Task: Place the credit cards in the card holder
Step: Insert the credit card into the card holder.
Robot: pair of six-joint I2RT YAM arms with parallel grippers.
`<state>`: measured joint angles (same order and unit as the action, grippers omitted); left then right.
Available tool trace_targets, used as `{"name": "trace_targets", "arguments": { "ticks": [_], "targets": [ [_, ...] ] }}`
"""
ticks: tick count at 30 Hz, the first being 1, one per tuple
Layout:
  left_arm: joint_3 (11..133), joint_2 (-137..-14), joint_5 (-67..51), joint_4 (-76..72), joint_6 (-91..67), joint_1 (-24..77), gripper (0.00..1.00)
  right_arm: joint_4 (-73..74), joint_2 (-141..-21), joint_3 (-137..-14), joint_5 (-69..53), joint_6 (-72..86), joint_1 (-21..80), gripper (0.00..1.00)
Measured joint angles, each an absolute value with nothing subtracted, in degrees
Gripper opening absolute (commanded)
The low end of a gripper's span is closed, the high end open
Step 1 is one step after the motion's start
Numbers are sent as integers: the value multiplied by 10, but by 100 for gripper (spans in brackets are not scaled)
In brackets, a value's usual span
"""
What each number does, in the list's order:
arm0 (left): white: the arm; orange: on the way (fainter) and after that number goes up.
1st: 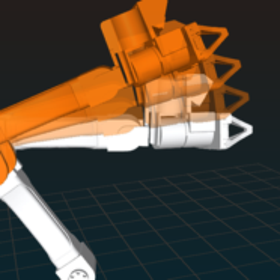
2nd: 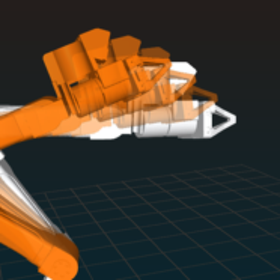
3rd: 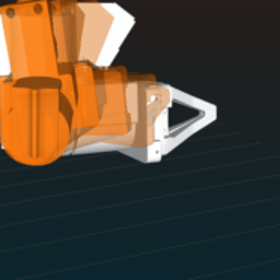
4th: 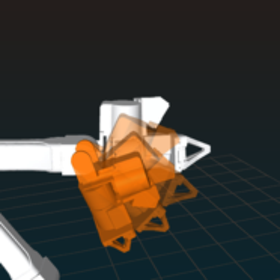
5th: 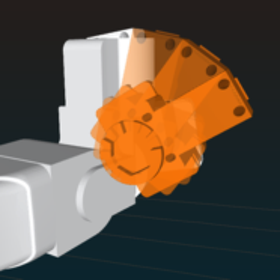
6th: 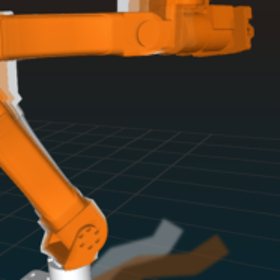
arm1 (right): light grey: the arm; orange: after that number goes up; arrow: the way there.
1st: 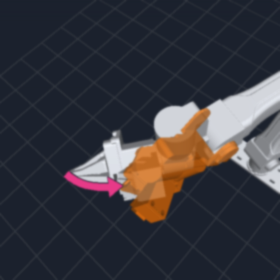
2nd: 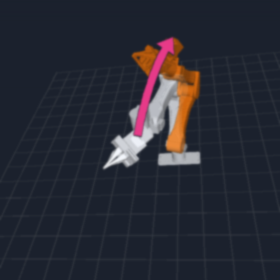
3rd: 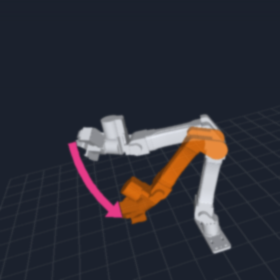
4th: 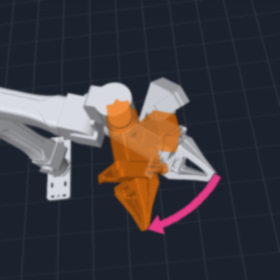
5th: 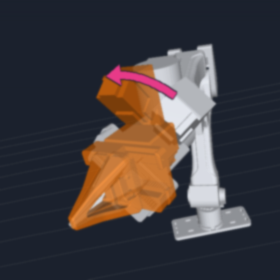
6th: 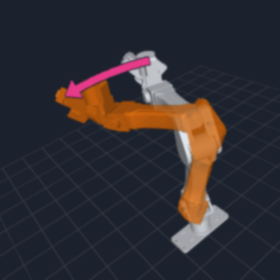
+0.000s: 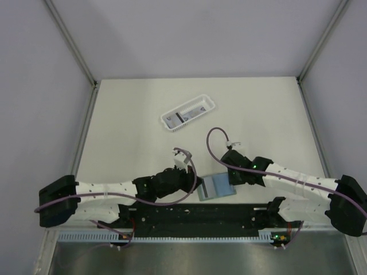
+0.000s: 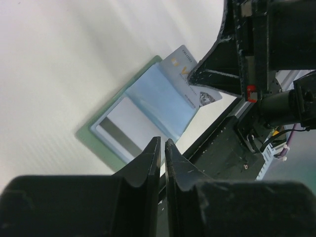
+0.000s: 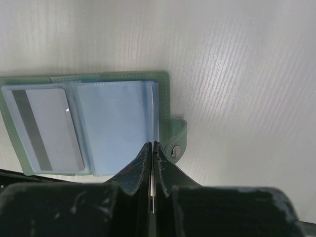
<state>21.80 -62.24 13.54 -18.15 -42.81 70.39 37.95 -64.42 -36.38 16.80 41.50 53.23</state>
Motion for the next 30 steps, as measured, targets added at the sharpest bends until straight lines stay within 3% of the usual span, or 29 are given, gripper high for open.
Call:
{"name": "trace_targets", "arguments": {
  "ticks": [3, 30],
  "targets": [
    [256, -672, 125, -197, -416, 704, 0, 392, -639, -364, 169, 417, 532, 0],
    [391, -992, 36, -349, -416, 704, 0, 412, -626, -359, 169, 442, 533, 0]
  ]
}}
